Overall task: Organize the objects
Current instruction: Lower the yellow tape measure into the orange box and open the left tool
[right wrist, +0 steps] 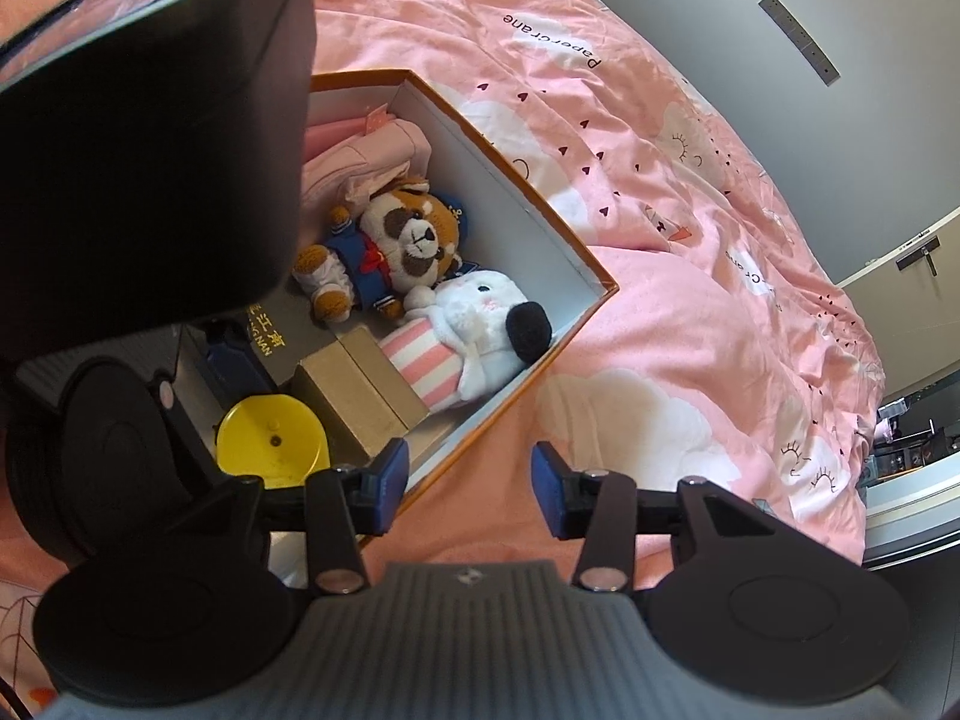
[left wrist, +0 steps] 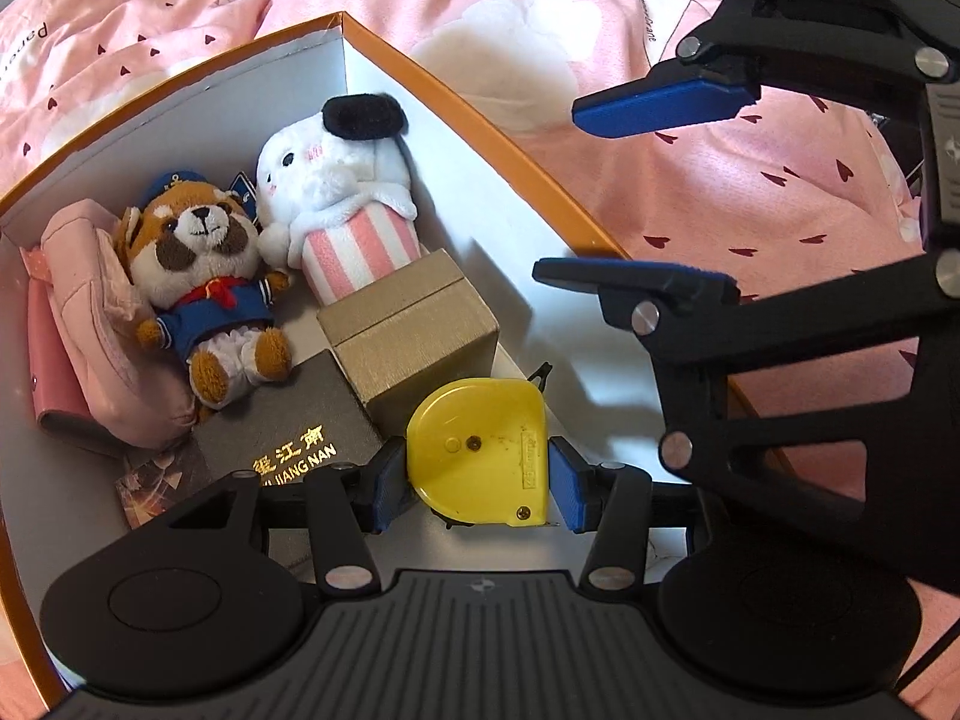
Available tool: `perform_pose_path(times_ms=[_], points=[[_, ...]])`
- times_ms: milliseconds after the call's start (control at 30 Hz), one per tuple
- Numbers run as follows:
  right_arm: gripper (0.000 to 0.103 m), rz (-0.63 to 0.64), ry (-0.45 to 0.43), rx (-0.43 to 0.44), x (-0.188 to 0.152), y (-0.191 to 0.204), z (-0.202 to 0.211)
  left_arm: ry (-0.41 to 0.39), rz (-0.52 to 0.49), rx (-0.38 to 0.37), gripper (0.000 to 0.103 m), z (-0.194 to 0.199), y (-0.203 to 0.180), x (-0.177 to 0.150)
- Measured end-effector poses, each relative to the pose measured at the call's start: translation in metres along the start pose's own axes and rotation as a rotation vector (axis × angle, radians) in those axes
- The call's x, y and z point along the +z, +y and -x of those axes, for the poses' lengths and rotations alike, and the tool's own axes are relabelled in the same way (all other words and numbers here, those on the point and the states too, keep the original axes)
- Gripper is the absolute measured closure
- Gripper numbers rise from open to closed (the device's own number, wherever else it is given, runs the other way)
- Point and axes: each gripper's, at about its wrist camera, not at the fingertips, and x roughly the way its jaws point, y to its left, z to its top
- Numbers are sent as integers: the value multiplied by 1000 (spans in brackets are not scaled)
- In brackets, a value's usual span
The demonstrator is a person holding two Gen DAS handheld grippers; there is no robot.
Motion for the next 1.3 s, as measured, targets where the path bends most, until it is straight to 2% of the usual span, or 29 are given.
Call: perform_pose_path(times_ms=[167,233,333,600,767,833,900,1033,1200,1300], points=[[51,-17,1,7,-1,-3,1,-13,7,8,43,1,3,-4],[51,-15,2,3,-1,-3,2,-29,8,10,34,3,6,-7],[50,-11,2,-4,0,-2,3,-57,6,-3,30,9,9,-13],[51,-16,2,15,2,-1,12,-137,58,-9,30,47,32,-35],[64,-37,4,92,9,4,17,-196,94,15,31,73,43,-34],[67,-19,9,114,12,9,18,-230,125,27,32,87,45,-32],[73,-5,26,152,15,14,19,-269,156,44,32,96,55,-24],[83,11,84,226,20,23,13,-343,249,89,32,116,76,-36],[84,46,161,338,28,37,-3,-382,321,129,32,135,95,-48],[83,42,244,404,34,42,-23,-388,351,141,32,138,105,-54]])
